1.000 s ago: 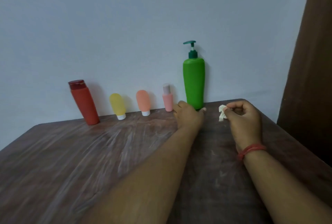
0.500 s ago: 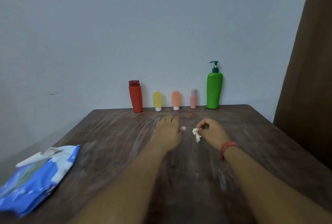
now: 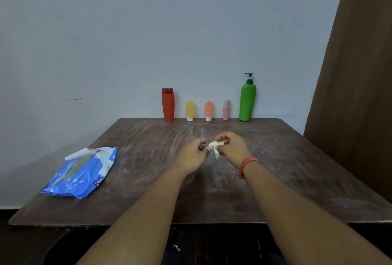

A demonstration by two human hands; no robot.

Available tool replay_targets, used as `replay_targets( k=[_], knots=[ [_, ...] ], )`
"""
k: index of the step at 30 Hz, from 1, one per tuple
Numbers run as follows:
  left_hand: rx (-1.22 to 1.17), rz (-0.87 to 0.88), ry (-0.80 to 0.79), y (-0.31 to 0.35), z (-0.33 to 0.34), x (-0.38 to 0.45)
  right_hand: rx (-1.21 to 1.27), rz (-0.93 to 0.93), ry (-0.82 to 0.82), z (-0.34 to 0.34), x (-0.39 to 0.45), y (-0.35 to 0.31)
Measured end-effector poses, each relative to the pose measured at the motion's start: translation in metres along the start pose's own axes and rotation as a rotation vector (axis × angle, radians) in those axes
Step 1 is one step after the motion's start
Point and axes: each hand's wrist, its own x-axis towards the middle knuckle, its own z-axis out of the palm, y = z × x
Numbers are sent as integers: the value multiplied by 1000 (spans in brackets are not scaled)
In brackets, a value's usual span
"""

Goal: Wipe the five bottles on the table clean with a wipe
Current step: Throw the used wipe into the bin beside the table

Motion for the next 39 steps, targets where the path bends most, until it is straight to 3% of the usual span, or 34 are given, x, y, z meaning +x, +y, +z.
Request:
replay_targets(
  k=[5, 17, 22, 27, 33, 39],
  knots=[
    [-163, -73, 15, -10, 2, 23, 112, 43, -54, 17, 19, 9],
    [-201, -157, 135, -47, 2, 166, 129, 107, -89, 50, 165, 41],
    [-297, -336, 91, -57, -2, 198, 142, 245, -147, 49, 204, 45],
    [-429, -550, 28, -37, -20, 190, 140, 403, -261, 41, 207, 16],
    [-876, -904, 98, 14, -39, 124, 120, 580, -417, 31, 165, -24],
    [-970, -1031, 154, 39, -62, 65, 226, 809, -419, 29, 106, -44]
  ],
)
